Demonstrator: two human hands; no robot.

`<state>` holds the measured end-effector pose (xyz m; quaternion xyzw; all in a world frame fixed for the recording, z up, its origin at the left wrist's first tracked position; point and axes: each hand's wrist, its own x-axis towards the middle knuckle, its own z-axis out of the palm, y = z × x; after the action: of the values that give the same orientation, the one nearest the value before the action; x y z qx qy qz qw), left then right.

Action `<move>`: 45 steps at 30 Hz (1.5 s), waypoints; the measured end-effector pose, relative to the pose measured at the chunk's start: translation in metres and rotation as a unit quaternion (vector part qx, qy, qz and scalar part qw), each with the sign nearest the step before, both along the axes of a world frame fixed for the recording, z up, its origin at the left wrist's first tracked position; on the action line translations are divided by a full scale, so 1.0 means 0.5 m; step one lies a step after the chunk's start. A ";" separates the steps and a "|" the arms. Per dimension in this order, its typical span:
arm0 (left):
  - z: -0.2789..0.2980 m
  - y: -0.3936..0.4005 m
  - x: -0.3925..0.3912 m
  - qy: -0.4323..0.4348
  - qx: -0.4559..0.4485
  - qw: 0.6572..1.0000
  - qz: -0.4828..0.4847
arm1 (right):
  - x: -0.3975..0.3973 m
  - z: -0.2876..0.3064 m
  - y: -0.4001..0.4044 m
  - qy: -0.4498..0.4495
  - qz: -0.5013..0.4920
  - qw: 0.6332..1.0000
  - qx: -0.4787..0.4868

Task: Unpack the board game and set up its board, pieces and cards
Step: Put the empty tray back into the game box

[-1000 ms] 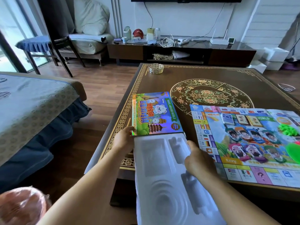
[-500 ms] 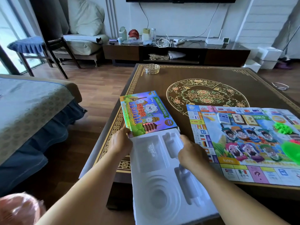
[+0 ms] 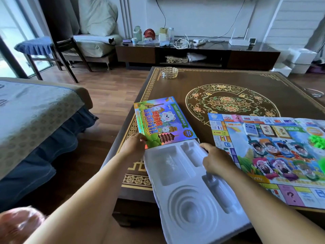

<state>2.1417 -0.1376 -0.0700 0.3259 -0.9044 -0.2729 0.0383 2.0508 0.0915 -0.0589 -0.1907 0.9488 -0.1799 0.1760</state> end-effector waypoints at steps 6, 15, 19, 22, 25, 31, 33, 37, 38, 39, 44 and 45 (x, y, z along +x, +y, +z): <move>0.001 0.020 0.019 0.033 0.026 0.999 -0.017 | -0.013 -0.002 0.001 0.016 -0.010 1.000 0.005; -0.012 0.027 0.007 0.060 0.019 0.998 -0.010 | 0.000 -0.032 -0.038 0.033 -0.072 0.997 -0.005; -0.025 0.019 0.001 0.049 0.009 0.999 0.000 | -0.021 -0.045 -0.074 0.042 -0.184 0.981 -0.043; -0.030 0.014 0.001 0.036 -0.002 0.999 -0.008 | -0.052 -0.056 -0.109 0.028 -0.238 0.965 -0.104; -0.033 0.013 0.004 0.042 -0.004 0.999 -0.002 | -0.079 -0.058 -0.140 -0.010 -0.291 0.945 -0.147; -0.044 0.019 -0.007 0.073 0.023 0.997 0.032 | -0.102 -0.058 -0.153 -0.073 -0.210 0.963 -0.150; -0.045 0.020 -0.012 0.080 0.037 0.994 0.066 | -0.106 -0.064 -0.148 -0.074 -0.177 0.966 -0.171; -0.052 0.012 -0.018 0.115 0.072 0.982 0.133 | -0.111 -0.063 -0.130 -0.061 -0.164 0.971 -0.164; -0.056 0.012 -0.019 0.119 0.072 0.981 0.133 | -0.113 -0.065 -0.124 -0.066 -0.164 0.970 -0.167; -0.059 0.014 -0.018 0.115 0.075 0.982 0.127 | -0.114 -0.066 -0.120 -0.073 -0.164 0.968 -0.173; -0.069 0.028 -0.013 0.115 0.132 0.979 0.103 | -0.114 -0.068 -0.110 -0.097 -0.175 0.952 -0.230; -0.062 0.030 -0.011 0.131 0.153 0.973 0.114 | -0.111 -0.062 -0.108 -0.107 -0.179 0.946 -0.249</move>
<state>2.1362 -0.1224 -0.1009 0.3902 -0.7962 -0.4418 0.1366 1.9952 0.0376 -0.0901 -0.0353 0.8682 -0.4578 0.1882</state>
